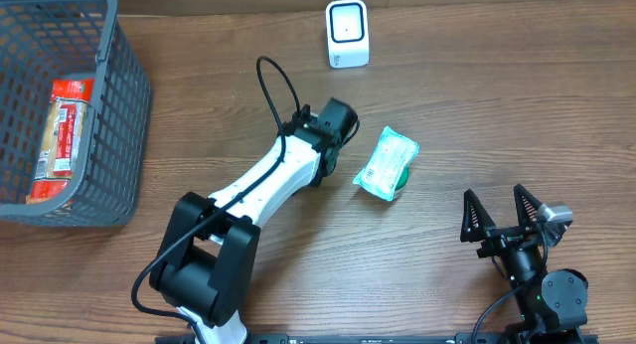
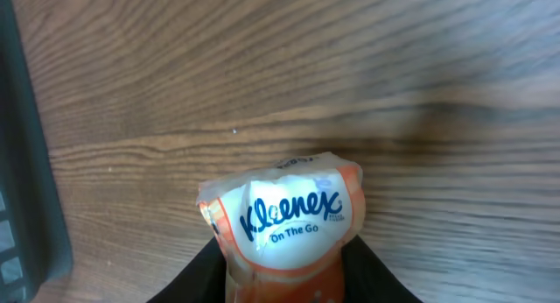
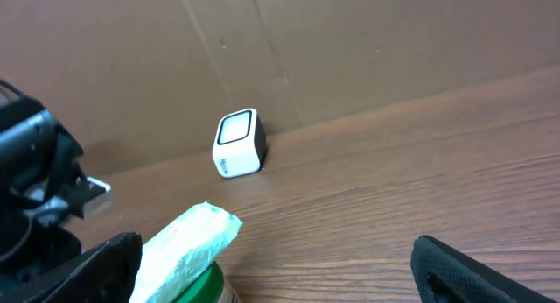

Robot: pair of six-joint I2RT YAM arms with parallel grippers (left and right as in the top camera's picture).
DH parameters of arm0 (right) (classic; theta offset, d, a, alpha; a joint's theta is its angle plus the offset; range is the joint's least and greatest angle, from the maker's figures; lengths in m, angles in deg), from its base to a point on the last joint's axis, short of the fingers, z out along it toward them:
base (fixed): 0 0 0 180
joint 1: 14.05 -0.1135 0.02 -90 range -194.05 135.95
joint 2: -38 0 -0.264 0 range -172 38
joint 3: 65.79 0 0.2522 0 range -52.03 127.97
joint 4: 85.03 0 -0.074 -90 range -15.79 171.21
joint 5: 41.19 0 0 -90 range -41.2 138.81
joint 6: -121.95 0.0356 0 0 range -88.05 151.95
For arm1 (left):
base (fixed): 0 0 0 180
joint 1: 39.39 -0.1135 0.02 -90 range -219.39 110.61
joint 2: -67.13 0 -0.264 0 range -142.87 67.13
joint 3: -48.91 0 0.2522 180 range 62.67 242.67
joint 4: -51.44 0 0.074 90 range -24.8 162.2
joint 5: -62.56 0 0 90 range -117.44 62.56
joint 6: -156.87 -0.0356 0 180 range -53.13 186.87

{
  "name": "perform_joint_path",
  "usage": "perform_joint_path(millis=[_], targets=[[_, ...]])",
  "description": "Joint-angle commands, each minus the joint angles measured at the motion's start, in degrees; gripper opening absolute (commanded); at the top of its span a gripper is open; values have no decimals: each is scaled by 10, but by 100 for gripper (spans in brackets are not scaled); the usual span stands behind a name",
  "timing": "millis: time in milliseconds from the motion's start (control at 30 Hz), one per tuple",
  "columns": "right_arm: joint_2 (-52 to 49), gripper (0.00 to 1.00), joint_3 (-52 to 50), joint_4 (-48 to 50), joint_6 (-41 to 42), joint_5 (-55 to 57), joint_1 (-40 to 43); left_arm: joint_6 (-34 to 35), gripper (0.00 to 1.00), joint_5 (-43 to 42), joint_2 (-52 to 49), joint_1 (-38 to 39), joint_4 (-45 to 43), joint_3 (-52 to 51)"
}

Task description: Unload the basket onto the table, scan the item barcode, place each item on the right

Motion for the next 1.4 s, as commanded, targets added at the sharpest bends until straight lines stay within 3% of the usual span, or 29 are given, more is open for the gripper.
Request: perform_joint_path(millis=[0, 300, 467, 633, 800, 833, 967, 1200, 1333, 1367], targets=[[3, 100, -6, 3, -3, 1, 2, 14, 30, 42, 11, 1, -26, -34], [3, 100, -6, 3, -3, 1, 2, 14, 36, 19, 11, 1, -72, -77], [3, 100, -6, 3, -3, 1, 2, 14, 52, -15, 11, 1, -71, -73], [3, 100, -6, 3, -3, 1, 2, 14, 66, -50, 14, -13, -17, -13], [3, 100, -6, 3, -3, 1, 2, 11, 72, -131, 16, -53, 73, 87], [3, 100, -6, 3, -3, 1, 2, 9, 74, -156, 16, -66, 96, 110], [3, 100, -6, 3, -3, 1, 2, -27, 100, -266, 16, -127, 146, 149], [3, 100, -6, 3, -3, 1, 2, -144, 98, -502, 15, -282, 160, 137], [3, 100, -6, 3, -3, 1, 2, -184, 56, -546, 15, -362, 155, 97], [3, 100, -6, 3, -3, 1, 2, -184, 52, -546, 15, -367, 146, 84]])
